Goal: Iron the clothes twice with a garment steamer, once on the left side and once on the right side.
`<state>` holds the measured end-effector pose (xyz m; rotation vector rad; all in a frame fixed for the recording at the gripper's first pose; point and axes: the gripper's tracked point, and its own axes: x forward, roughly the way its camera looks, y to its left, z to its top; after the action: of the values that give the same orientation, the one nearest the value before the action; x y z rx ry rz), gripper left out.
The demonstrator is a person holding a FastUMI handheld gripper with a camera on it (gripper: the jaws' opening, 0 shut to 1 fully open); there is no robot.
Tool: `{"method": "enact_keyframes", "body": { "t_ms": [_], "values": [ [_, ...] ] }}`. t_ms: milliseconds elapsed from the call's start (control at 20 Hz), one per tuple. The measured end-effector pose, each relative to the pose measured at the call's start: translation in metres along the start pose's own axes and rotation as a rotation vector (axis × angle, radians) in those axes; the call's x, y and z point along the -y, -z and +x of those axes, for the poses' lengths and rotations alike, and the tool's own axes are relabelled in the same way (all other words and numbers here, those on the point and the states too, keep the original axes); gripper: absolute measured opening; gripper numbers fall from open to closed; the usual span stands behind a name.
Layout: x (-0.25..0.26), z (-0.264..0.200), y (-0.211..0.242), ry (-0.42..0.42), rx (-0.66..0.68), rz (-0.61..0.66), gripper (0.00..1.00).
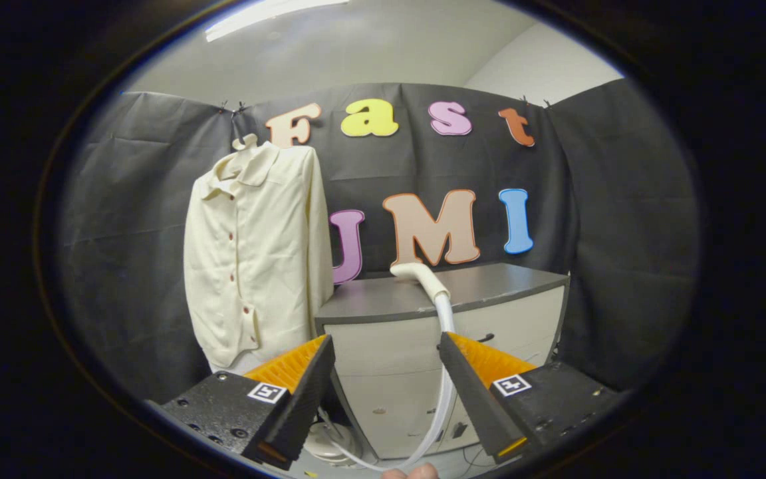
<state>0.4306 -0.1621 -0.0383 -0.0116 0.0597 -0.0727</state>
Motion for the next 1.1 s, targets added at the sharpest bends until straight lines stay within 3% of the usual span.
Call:
{"method": "enact_keyframes", "body": {
  "t_ms": [600,850,1100],
  "values": [
    [0.028,0.119,-0.018,0.101,-0.023,-0.115,0.97],
    [0.046,0.175,-0.017,0.067,-0.026,-0.134,0.99],
    [0.079,0.238,0.003,0.037,-0.116,-0.110,0.99]
  ]
}}
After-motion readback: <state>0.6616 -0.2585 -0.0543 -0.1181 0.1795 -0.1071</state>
